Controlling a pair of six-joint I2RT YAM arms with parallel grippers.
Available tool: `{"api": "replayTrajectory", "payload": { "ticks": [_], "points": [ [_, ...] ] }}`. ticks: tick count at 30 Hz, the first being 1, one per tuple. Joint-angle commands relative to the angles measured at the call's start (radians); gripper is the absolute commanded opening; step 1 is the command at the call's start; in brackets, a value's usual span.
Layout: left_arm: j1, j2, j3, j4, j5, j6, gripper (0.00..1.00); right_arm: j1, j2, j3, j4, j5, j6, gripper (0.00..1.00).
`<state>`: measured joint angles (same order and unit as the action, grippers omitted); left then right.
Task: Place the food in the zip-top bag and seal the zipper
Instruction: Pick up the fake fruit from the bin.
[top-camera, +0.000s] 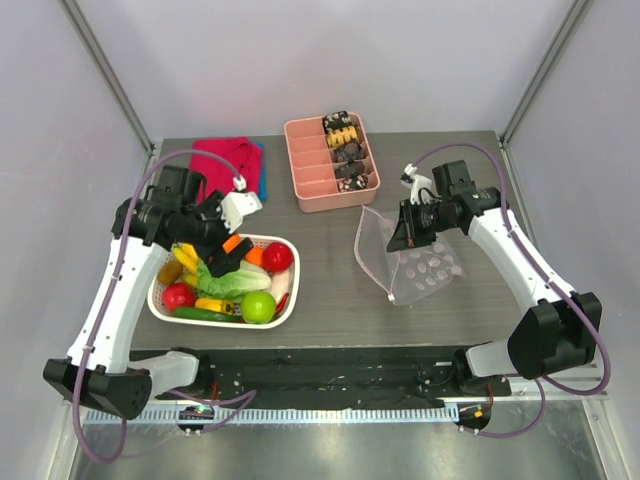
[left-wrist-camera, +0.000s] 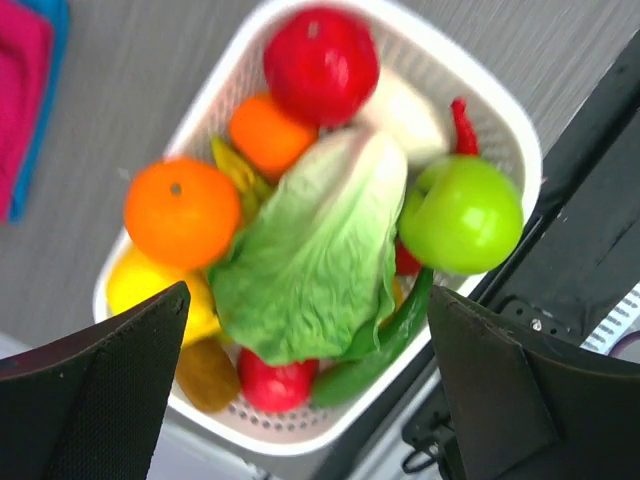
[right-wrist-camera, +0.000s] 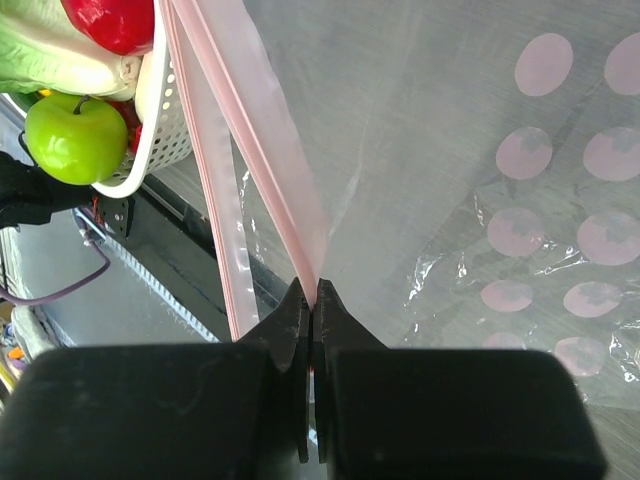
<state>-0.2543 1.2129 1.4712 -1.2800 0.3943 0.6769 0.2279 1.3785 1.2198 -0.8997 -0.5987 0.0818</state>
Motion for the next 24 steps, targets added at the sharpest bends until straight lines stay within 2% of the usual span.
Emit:
{"api": "replayTrajectory", "payload": {
  "ticks": [1,4,9,12,20,24],
  "points": [
    [0.049,-0.009,-0.103,0.057,-0.188,-0.031,1.00,0.011,-0.009,0.003,0.050,0.014,0.019,0.01],
    [0.081,0.039,-0.097,0.174,-0.229,-0.215,1.00,0.016,-0.009,0.001,0.051,0.023,0.019,0.01],
    [0.082,0.077,-0.144,0.341,-0.342,-0.358,1.00,0.016,-0.004,-0.009,0.068,0.034,0.030,0.02],
    [0.081,0.125,-0.149,0.378,-0.388,-0.367,1.00,0.017,0.004,-0.006,0.073,0.030,0.039,0.02],
    [0.081,0.226,-0.178,0.421,-0.354,-0.350,1.00,0.016,0.027,0.001,0.094,0.011,0.061,0.01],
    [0.081,0.258,-0.225,0.430,-0.356,-0.326,0.96,0.016,0.033,0.003,0.094,0.013,0.058,0.01]
  ]
}}
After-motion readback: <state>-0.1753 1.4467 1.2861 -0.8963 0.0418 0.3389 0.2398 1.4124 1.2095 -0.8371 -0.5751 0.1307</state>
